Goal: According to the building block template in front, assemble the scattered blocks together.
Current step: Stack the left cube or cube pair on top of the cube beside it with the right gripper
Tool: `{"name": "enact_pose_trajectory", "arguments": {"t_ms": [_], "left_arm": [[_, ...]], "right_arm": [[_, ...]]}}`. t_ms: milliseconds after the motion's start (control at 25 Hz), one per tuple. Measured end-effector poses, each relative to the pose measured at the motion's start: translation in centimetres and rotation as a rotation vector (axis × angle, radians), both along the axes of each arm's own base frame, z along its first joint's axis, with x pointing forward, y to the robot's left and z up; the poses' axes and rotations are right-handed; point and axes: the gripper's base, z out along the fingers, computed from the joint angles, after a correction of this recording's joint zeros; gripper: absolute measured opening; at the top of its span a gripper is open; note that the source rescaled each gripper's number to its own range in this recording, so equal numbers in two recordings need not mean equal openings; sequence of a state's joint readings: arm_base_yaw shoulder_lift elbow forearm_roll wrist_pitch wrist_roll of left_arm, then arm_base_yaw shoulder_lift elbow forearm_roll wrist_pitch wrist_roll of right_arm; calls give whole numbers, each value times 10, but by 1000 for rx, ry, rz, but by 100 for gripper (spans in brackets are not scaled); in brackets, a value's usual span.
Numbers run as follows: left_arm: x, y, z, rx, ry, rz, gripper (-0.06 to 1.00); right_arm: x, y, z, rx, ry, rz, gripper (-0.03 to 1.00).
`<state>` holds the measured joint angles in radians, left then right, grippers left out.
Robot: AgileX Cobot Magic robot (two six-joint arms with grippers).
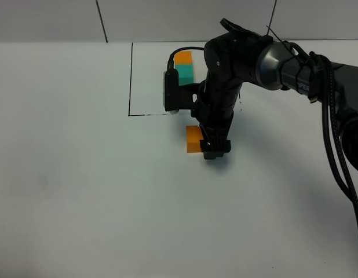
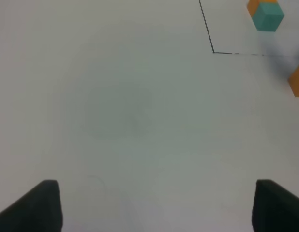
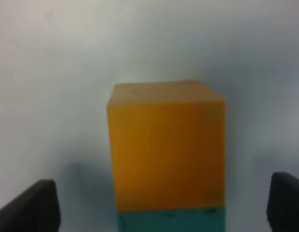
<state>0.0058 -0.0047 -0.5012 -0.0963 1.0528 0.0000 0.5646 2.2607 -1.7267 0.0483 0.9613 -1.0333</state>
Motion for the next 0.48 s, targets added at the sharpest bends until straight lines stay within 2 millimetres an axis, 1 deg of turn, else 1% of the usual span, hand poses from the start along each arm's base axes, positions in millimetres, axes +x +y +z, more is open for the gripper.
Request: {"name": "enact_pose_trajectory", "arguments": {"t_ms": [120, 240, 400, 480], "left_arm": [[0, 0, 0, 0, 0, 0, 67], [0, 0, 0, 0, 0, 0, 67], [0, 0, 0, 0, 0, 0, 67], [0, 0, 0, 0, 0, 0, 67]], "right_arm": [[0, 0, -7, -6, 15, -2, 78], [0, 1, -14, -10, 28, -3, 69], [0, 1, -16, -12, 30, -2, 50], [0, 1, -16, -10, 29, -3, 35]]}}
